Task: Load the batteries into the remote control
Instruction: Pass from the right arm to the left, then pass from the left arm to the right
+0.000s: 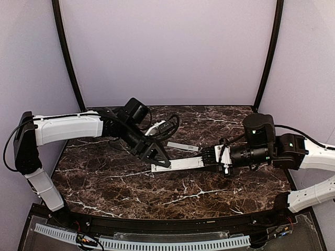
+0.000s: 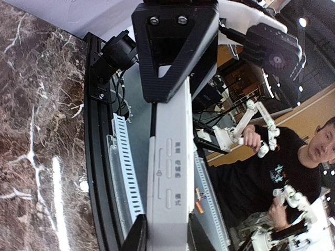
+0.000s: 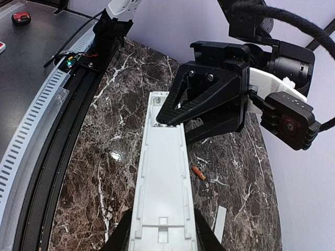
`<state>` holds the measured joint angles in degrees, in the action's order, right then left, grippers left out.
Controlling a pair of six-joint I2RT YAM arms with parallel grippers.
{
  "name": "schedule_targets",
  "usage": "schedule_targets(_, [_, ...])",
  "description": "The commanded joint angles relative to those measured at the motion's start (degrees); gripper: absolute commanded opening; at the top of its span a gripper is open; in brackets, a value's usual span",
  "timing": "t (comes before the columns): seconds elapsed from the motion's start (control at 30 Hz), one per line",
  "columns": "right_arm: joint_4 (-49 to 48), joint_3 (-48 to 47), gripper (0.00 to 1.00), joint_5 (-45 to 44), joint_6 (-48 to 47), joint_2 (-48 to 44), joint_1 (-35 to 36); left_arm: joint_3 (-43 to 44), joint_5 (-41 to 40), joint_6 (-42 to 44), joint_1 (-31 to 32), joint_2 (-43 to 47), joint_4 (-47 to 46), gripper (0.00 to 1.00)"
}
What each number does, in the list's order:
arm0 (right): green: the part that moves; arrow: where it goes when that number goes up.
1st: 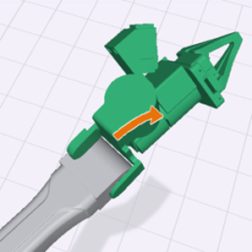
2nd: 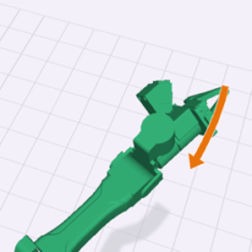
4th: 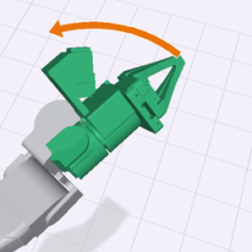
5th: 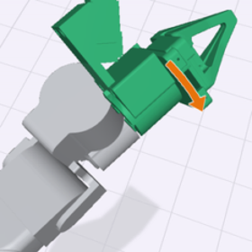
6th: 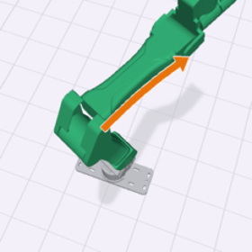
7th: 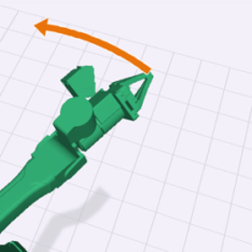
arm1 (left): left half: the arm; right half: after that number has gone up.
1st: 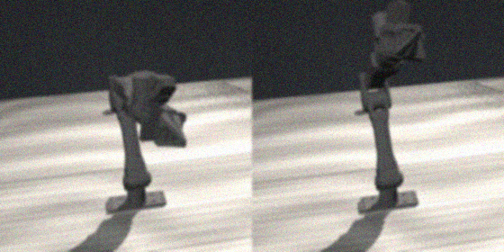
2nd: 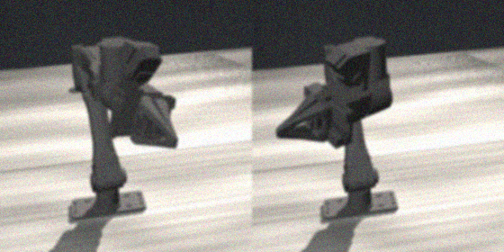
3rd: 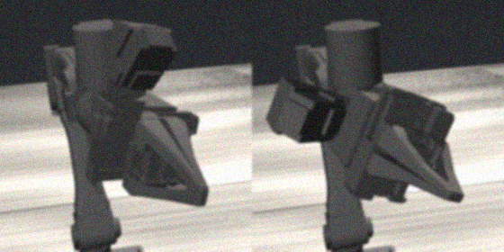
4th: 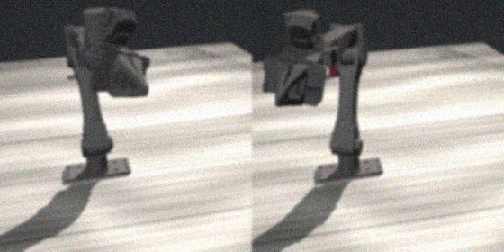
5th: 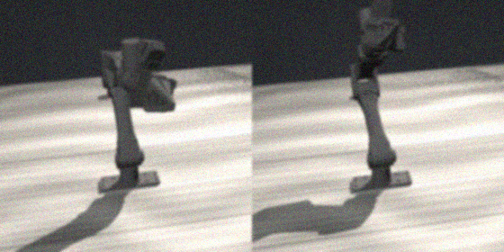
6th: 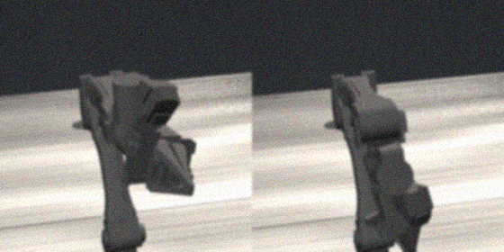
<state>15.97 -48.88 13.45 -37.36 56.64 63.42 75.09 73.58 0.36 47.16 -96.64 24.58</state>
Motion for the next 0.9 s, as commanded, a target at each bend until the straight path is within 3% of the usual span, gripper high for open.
schedule_targets(0.0, [-1.5, -1.3, 0.0, -1.6, -0.3, -0.4, 0.5, 1.6, 1.4, 1.4, 0.3, 0.0, 1.6, 0.1])
schedule_targets(0.03, [-1.7, -1.1, 0.04, -1.9, -0.2, -0.6, 0.5, 1.5, 1.7, 1.1, 0.3, 0.2, 1.4, 0.05])
schedule_targets(0.13, [-2.7, -0.4, 0.37, -3.3, 1.1, -1.4, 0.5, 1.4, 2.0, 0.4, 0.3, 0.5, 0.0, 0.01])
schedule_targets(0.23, [-4.1, 0.7, 0.82, -6.1, 3.7, -3.2, 0.4, 1.2, 1.7, 0.0, -0.4, 1.4, -1.6, 0.0])
schedule_targets(0.3, [-6.1, 2.2, 0.96, -8.5, 6.1, -5.4, 0.2, 0.4, 1.4, -2.6, -1.3, 2.4, -4.7, 0.0])
schedule_targets(0.47, [-10.2, 5.5, 0.99, -12.5, 15.0, -9.6, -2.2, -5.3, -3.2, -15.8, -4.1, 7.8, -26.6, 0.01])
schedule_targets(0.6, [-9.7, 3.6, 0.99, -12.4, 24.1, -7.0, -6.2, -10.5, -11.3, -24.7, -7.3, 10.4, -40.8, 0.0])
schedule_targets(0.77, [-10.8, 0.8, 0.99, -3.7, 33.6, -1.2, -12.7, -12.7, -24.0, -25.0, -8.3, 12.2, -43.9, 0.0])
schedule_targets(0.87, [-14.9, 0.9, 0.99, 0.3, 38.5, 0.9, -15.4, -13.8, -27.5, -25.4, -8.5, 12.6, -45.0, 0.0])
